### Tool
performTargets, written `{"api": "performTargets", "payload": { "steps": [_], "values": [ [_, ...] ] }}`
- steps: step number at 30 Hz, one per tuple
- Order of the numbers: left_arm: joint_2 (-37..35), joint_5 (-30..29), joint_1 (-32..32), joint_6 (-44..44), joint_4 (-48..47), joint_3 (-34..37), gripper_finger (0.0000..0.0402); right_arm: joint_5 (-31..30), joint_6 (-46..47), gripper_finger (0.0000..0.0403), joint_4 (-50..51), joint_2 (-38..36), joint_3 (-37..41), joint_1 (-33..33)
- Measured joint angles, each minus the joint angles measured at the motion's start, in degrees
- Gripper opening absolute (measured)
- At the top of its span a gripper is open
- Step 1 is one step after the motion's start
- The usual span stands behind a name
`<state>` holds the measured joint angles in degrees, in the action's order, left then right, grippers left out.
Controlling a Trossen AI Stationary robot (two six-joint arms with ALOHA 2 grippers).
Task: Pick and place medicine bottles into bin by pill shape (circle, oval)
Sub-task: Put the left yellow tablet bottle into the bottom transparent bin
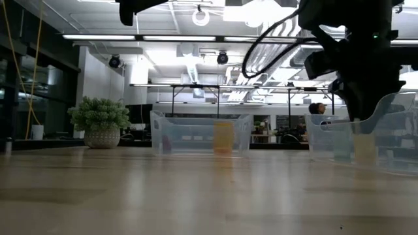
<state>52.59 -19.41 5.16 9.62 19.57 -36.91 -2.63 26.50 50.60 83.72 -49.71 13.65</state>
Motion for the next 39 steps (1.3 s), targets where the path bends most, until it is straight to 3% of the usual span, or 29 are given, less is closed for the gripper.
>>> {"api": "performTargets", "payload": {
  "steps": [39],
  "values": [
    [0.0, -0.3, 0.0, -1.8, -0.5, 0.0, 0.0191, 0.8, 1.2, 0.0113, -1.3, 0.0, 0.0, -0.1]
  ]
}}
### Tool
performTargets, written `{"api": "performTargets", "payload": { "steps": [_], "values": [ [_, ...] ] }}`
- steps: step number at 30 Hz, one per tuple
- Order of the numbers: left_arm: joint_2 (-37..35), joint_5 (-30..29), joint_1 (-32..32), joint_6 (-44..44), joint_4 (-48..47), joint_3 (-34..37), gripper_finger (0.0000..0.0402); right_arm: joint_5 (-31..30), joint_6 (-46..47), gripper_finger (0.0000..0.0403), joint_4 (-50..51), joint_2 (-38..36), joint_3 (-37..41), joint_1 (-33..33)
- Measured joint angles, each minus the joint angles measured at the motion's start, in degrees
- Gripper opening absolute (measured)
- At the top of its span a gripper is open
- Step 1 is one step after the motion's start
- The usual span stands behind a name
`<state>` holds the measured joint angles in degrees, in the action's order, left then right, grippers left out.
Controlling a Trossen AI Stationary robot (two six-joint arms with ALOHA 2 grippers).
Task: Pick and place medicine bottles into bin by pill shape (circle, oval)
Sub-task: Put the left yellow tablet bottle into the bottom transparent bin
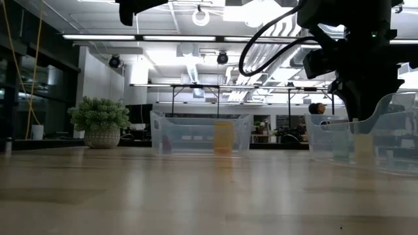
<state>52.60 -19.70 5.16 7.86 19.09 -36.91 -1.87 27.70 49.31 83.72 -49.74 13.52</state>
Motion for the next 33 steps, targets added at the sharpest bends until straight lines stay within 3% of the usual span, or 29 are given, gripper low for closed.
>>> {"api": "performTargets", "payload": {
  "steps": [14, 27, 33],
  "values": [
    [0.0, 0.0, 0.0, 0.0, 0.0, 0.0, 0.0191, 0.2, 0.4, 0.0119, 0.6, 0.0, 0.0, 0.0],
    [0.0, 0.0, 0.0, 0.0, 0.0, 0.0, 0.0191, 1.7, 3.5, 0.0255, 1.0, -1.3, 0.0, 0.0],
    [0.0, 0.0, 0.0, 0.0, 0.0, 0.0, 0.0191, 1.7, 4.9, 0.0276, 1.8, -5.2, -0.1, 0.0]
  ]
}}
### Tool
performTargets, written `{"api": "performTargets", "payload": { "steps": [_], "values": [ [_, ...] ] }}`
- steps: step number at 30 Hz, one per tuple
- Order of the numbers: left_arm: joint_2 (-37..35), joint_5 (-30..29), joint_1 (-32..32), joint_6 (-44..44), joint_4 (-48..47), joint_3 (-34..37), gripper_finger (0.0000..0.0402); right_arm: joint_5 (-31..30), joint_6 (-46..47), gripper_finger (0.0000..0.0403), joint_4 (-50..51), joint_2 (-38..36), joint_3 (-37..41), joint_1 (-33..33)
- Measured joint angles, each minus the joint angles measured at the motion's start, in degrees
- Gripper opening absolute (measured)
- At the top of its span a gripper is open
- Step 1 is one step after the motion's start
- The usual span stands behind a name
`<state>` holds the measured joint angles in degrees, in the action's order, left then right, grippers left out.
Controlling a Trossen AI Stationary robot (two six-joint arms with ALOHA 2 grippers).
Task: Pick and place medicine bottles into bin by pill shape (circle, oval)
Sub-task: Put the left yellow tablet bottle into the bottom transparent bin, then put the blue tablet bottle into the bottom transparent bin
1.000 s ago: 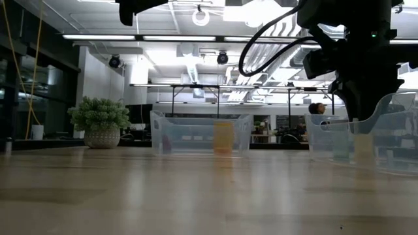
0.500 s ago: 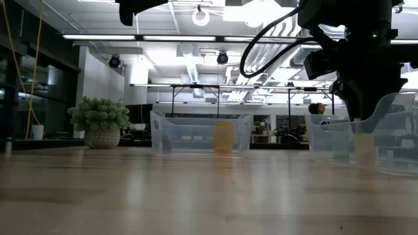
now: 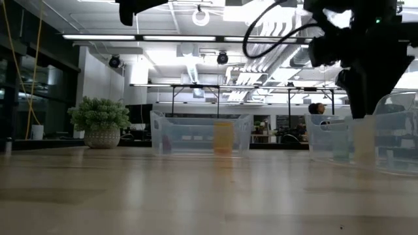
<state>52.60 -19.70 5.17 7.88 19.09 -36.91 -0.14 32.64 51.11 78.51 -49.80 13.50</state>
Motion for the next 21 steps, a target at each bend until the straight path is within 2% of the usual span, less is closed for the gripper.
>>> {"api": "performTargets", "payload": {
  "steps": [6, 10, 12, 17, 19, 21],
  "values": [
    [0.0, 0.0, 0.0, 0.0, 0.0, 0.0, 0.0191, 1.7, 0.1, 0.0277, 0.4, -7.3, 0.0, 0.0],
    [0.0, 0.0, 0.0, 0.0, 0.0, 0.0, 0.0191, 1.2, 0.1, 0.0277, -6.8, -13.6, 0.0, 0.0],
    [0.0, 0.0, 0.0, 0.5, 0.1, 0.0, 0.0191, -2.6, 1.0, 0.0277, -13.2, -16.1, 0.0, 0.0],
    [0.0, 0.0, 0.0, 4.8, 0.2, 0.0, 0.0191, -16.7, -0.6, 0.0277, -27.9, -17.9, 0.0, -0.1],
    [0.0, 0.0, 0.0, 5.5, -0.4, 0.0, 0.0191, -19.4, -2.3, 0.0277, -31.7, -16.9, 0.0, -0.9],
    [0.0, 0.0, 0.0, 5.6, -1.2, 0.0, 0.0191, -19.4, -3.3, 0.0277, -34.7, -15.5, 0.0, -1.8]
  ]
}}
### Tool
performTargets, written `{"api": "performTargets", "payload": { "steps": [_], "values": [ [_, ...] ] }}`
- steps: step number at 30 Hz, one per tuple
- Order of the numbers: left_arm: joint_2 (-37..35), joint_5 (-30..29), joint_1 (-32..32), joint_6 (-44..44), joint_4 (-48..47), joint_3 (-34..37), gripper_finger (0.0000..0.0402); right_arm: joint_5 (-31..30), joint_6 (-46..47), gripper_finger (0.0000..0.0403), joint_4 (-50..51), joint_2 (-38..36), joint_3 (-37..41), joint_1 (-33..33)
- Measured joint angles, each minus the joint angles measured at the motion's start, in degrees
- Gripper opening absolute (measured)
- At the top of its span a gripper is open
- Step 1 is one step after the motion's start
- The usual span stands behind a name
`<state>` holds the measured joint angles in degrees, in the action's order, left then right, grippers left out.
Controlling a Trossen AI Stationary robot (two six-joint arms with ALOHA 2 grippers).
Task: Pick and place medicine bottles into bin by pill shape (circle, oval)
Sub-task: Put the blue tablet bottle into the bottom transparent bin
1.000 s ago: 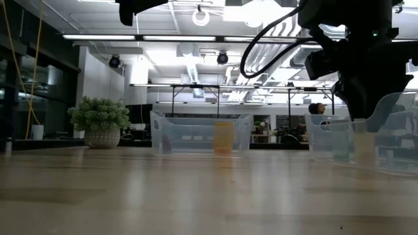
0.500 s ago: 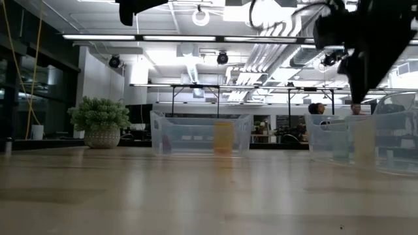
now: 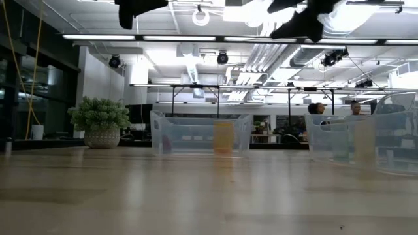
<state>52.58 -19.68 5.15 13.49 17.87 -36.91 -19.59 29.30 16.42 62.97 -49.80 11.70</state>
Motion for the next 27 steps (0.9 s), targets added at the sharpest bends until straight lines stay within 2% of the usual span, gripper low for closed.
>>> {"api": "performTargets", "payload": {
  "steps": [6, 12, 17, 19, 23, 27],
  "values": [
    [0.0, 0.0, 0.0, 2.3, -0.5, 0.0, 0.0191, 4.1, -5.8, 0.0277, -8.8, 4.2, 0.0, -2.2],
    [0.0, 0.1, 0.0, 3.3, 0.6, 0.0, 0.0191, 8.3, -9.6, 0.0277, -13.3, 4.8, 0.0, -5.1],
    [0.0, 7.6, -1.0, 4.6, -0.2, 0.0, 0.0190, 10.0, -11.8, 0.0277, -15.9, 4.8, 0.0, -6.9],
    [0.0, 8.8, -2.7, 4.6, -2.0, 0.0, 0.0189, 10.1, -12.9, 0.0277, -16.3, 4.8, 0.0, -7.2],
    [0.0, 6.0, -7.9, 5.1, -5.6, -0.6, 0.0188, 10.0, -15.5, 0.0277, -18.2, 4.8, 0.0, -7.3],
    [0.0, 0.2, -13.7, 5.9, -18.1, -6.1, 0.0188, 9.7, -15.9, 0.0277, -19.8, 4.8, 0.0, -7.3]
  ]
}}
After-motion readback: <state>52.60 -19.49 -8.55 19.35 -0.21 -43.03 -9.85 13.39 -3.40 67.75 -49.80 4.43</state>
